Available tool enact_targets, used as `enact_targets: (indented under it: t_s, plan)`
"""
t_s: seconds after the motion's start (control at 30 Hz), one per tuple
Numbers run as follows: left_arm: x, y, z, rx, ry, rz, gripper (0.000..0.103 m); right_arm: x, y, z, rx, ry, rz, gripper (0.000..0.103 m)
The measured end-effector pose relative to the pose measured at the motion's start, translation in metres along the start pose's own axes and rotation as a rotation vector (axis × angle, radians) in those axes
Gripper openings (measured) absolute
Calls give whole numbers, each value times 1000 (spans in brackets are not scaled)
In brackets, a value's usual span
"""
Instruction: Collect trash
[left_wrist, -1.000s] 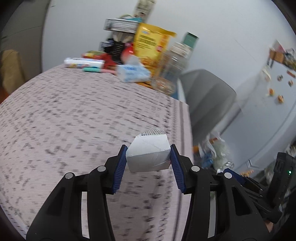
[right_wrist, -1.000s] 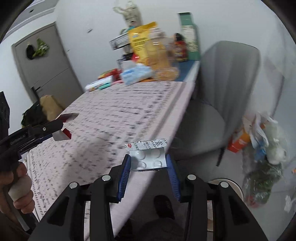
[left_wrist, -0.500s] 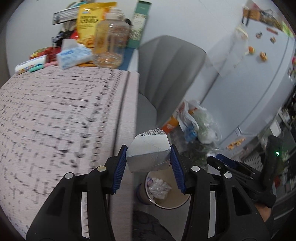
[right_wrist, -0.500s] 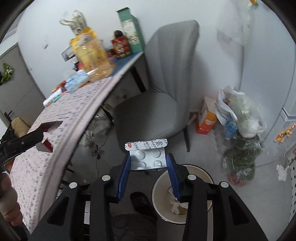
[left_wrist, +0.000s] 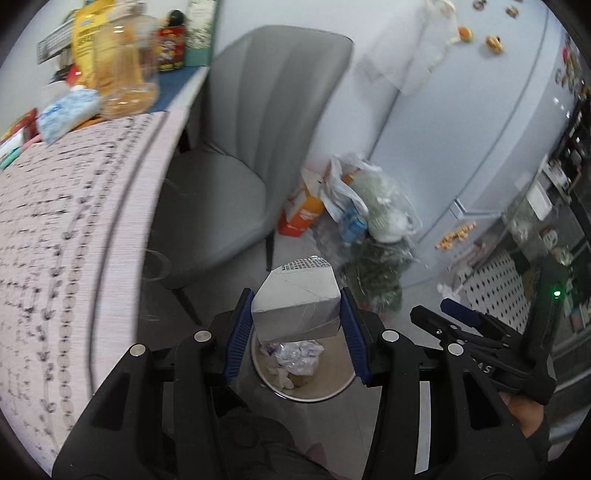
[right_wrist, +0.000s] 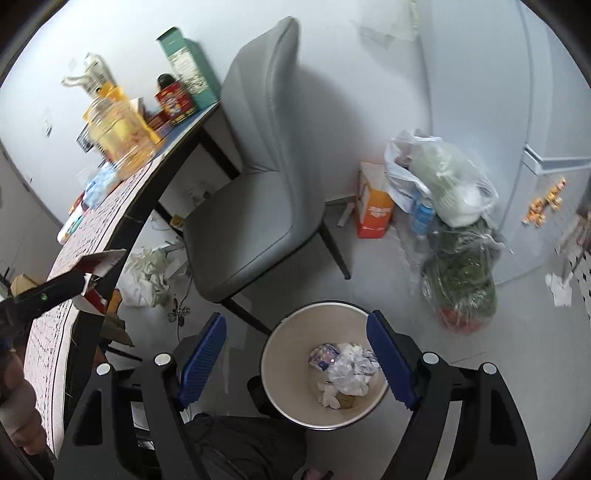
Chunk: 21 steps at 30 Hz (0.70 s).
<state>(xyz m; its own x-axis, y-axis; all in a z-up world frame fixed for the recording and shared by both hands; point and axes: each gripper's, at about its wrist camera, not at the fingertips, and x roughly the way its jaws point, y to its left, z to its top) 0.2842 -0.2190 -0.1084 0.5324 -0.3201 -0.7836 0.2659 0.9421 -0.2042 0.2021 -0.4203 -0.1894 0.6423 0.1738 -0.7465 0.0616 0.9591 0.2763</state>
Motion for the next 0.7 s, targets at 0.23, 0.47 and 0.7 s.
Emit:
enact_targets:
  t_s: [0.23, 0.47, 0.7]
  plan:
    - [27, -37, -4, 53, 56, -64, 50, -21, -29, -5, 46, -30, -19, 77]
    - [25, -36, -4, 46, 19, -67, 97, -31, -38, -8, 57, -41, -17, 77]
    - [-3, -4, -7, -18, -19, -30, 97, -37, -21, -9, 30, -48, 10, 77]
